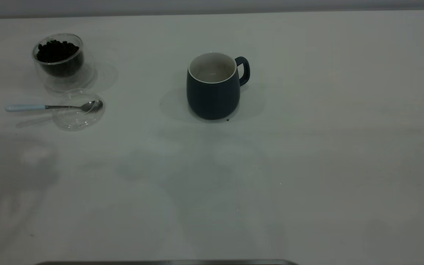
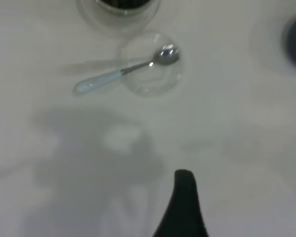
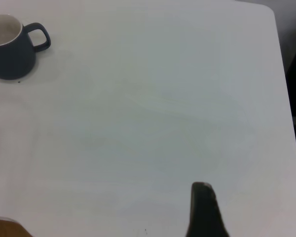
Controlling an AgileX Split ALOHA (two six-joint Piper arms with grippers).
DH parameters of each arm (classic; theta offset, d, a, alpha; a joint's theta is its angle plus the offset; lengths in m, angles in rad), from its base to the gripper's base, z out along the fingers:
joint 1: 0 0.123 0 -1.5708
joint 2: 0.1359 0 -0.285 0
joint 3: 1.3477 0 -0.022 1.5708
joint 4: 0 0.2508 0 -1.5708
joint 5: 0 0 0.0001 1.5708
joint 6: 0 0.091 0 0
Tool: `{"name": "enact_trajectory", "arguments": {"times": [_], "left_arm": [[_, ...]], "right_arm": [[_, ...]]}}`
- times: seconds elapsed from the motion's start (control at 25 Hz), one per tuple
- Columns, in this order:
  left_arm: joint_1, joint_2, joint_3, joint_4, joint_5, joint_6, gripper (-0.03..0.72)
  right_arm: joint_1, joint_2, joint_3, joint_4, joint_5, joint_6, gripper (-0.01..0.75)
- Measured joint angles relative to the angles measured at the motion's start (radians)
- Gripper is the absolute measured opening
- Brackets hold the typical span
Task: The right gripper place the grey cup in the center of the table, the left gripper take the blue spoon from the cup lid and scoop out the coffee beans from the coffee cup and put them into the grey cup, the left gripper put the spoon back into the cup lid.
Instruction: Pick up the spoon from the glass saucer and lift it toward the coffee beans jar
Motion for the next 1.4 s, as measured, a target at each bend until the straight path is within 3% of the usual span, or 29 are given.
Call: {"name": "enact_trajectory", "arguments": {"times": [0.32, 0.84, 1.04, 1.4], "left_arm": [[0.142, 0.311, -0.252, -0.142, 0.210, 0.207, 0.714], [0.500, 0.651, -0.280, -0.489, 0.296, 0.659, 0.714], [0.551, 0.801, -0.291, -0.563, 0.294, 0.718, 0.714], [0.556, 1.023, -0.384, -0.622, 0.277, 0.740, 0.714]], "right_arm": [[0.000, 0.000, 0.000, 0.000, 0.000, 0.000, 0.462], [0.000, 0.000, 0.000, 0.000, 0.000, 0.000, 0.462], [0.000, 0.000, 0.000, 0.000, 0.000, 0.000, 0.462], [0.000, 0.000, 0.000, 0.000, 0.000, 0.000, 0.462]]}}
